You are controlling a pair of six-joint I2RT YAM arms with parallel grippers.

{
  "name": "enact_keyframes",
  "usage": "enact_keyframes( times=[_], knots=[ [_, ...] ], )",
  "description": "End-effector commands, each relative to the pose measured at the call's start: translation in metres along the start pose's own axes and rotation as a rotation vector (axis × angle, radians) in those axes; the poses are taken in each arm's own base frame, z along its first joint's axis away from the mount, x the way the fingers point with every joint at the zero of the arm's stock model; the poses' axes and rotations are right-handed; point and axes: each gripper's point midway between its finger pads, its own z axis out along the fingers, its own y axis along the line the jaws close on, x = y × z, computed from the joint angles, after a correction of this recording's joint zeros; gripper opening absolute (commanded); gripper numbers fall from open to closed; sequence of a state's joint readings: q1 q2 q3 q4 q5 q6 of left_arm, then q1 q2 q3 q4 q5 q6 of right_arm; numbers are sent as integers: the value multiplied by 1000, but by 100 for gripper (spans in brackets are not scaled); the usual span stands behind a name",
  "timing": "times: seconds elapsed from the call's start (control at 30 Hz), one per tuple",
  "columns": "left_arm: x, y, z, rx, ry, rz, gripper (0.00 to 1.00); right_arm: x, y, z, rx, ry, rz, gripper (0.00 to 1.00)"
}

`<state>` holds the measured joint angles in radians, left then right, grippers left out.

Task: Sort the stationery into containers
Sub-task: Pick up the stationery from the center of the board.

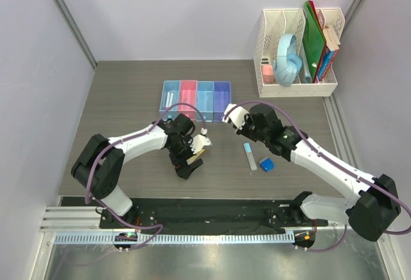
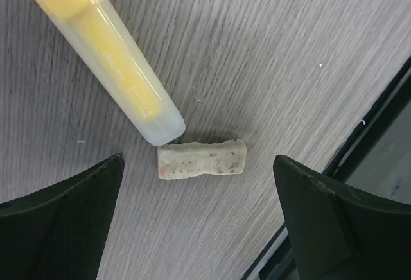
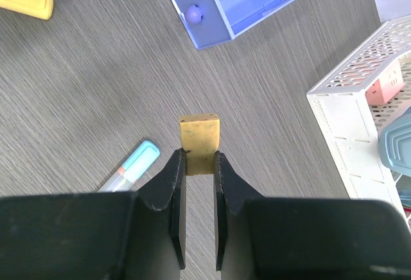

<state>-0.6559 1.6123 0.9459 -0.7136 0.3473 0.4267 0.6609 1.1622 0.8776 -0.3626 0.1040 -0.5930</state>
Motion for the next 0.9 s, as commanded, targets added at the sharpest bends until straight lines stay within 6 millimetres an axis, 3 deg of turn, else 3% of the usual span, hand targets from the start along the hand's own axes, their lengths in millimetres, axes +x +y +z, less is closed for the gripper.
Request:
enact_keyframes(
  times=[0.0, 0.17, 0.47, 0.73, 0.87],
  knots=[
    [1, 13, 21, -54, 42, 36, 100, -17, -16, -13, 47, -52, 9, 1],
    [12, 6, 25, -28, 109, 0, 100, -20, -18, -18, 52, -73, 15, 1],
    [19, 15, 30, -66, 167, -20, 100, -20, -19, -23, 58, -85, 21, 1],
    [42, 15, 27, -86, 238, -5, 99, -23, -23, -29, 74, -102, 31, 1],
    [44, 12, 26, -77, 236, -6, 93, -23, -23, -28, 74, -98, 30, 1]
  ],
)
